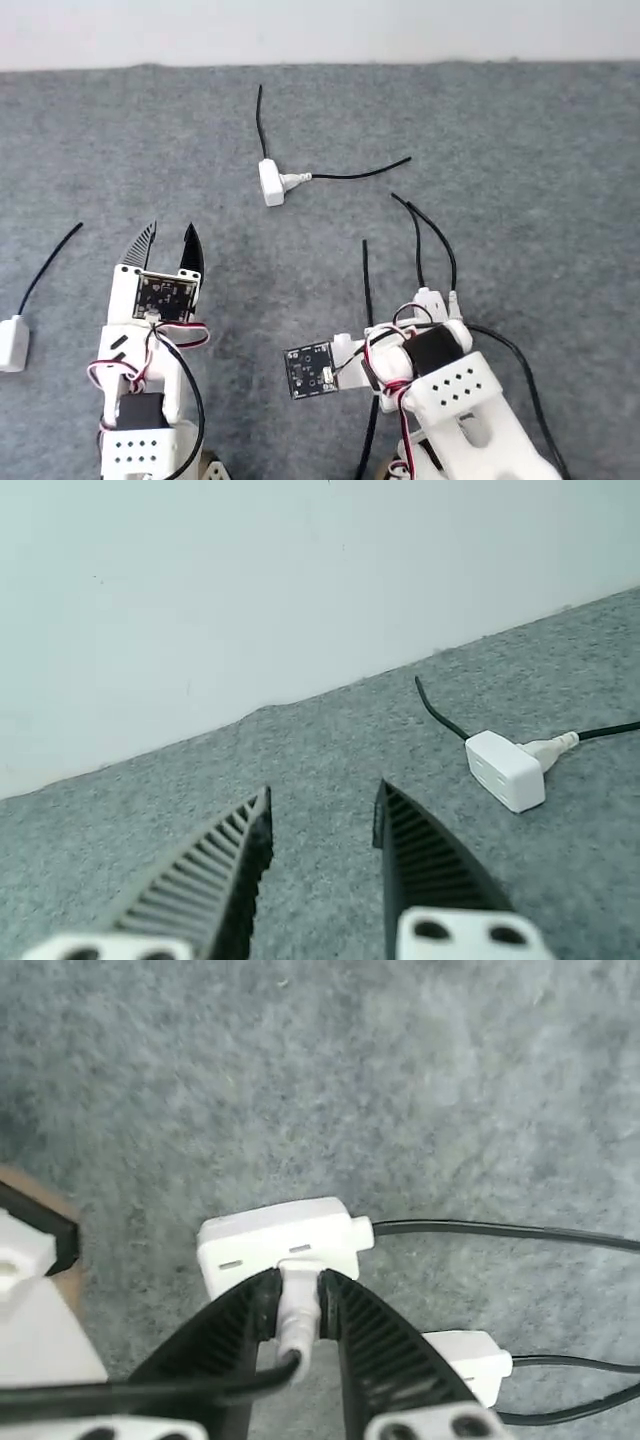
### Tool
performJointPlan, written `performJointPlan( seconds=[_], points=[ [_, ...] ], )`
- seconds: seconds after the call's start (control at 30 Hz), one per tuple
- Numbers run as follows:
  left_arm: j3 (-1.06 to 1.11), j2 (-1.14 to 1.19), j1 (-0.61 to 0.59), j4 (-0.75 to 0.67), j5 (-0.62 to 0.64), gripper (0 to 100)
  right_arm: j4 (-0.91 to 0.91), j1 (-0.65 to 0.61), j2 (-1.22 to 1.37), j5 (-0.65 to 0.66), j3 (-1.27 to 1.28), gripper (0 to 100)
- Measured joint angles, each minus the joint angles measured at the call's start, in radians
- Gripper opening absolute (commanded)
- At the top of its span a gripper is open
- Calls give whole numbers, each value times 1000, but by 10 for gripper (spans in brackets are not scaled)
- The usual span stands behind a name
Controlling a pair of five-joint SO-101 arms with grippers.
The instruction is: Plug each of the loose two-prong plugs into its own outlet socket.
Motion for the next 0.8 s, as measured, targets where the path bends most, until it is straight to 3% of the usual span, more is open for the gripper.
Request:
performJointPlan(
  seconds=[0.33,0.6,0.8],
  points=[
    [0,0,0,0,0,160,-64,-3,17,-14,8,10],
    [0,0,0,0,0,160,-51,-135,20,-163,-5,10],
    [0,0,0,0,0,160,-3,-183,21,-192,-35,10]
  ],
)
